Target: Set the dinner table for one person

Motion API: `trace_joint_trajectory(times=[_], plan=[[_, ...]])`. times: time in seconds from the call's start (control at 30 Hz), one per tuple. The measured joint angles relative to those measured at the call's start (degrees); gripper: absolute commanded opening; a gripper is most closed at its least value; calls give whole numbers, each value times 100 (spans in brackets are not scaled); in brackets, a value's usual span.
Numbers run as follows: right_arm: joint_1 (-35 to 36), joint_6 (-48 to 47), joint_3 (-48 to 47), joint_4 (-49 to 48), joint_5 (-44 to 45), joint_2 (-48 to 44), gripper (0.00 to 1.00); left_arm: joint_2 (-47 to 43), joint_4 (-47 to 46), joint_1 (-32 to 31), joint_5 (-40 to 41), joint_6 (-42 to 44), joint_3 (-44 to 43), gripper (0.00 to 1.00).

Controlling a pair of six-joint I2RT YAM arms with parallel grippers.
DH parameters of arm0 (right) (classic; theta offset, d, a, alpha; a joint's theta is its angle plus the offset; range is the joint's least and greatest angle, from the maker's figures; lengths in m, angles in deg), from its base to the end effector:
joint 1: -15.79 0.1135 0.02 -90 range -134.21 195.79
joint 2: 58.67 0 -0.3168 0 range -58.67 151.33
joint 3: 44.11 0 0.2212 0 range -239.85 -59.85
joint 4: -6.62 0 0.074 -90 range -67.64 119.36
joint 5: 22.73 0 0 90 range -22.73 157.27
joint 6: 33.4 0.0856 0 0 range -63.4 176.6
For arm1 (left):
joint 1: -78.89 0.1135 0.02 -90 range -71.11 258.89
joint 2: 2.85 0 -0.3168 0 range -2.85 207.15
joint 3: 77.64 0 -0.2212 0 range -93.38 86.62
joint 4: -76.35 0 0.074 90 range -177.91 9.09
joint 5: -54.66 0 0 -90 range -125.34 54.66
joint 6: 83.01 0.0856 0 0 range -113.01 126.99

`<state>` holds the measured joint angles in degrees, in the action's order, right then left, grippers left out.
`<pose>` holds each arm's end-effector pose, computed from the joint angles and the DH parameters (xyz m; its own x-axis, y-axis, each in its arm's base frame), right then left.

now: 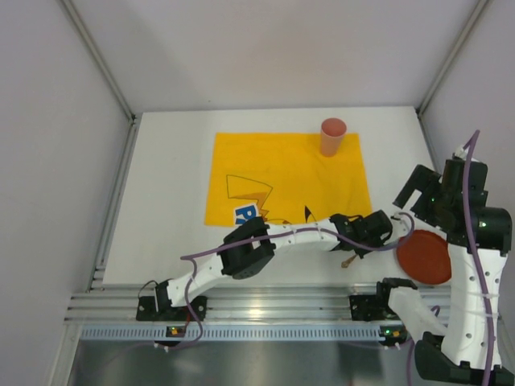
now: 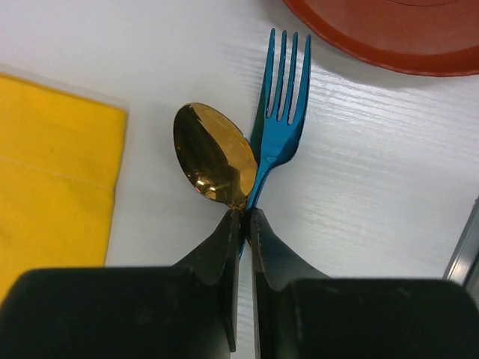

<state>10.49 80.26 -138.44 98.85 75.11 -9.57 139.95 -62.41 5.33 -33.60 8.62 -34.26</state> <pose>0.0753 -0.0187 0.3939 -0.5931 0.4543 -0.6647 0.4609 0.8685 0.1823 0.1724 -0.5749 0.1637 -0.1812 0.7146 -0.6757 0.9584 0.2824 0.0416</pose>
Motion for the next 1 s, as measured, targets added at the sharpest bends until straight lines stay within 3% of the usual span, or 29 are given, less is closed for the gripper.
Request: trace_joint_trajectory(times=[0.1,0.33,0.53,0.7,0.93,1.0], plan=[[37,-9,66,24,2,-37,100,0,15,2,186,-26,-11,0],[83,-9,109,68,2,-61,100,-166,278,33,459,-284,79,0],[105,20,92,59,-35,11,99,-979,719,197,407,-675,673,0],[203,210,96,-275,-597,55,100,-1755,1010,485,330,-835,1255,0],[361,660,323,-1281,-1685,382,100,-2577,966,1438,155,-531,2074,0],[306,584,457,-1300,-1377,468,100,-2688,1021,2070,262,-962,2181,0]])
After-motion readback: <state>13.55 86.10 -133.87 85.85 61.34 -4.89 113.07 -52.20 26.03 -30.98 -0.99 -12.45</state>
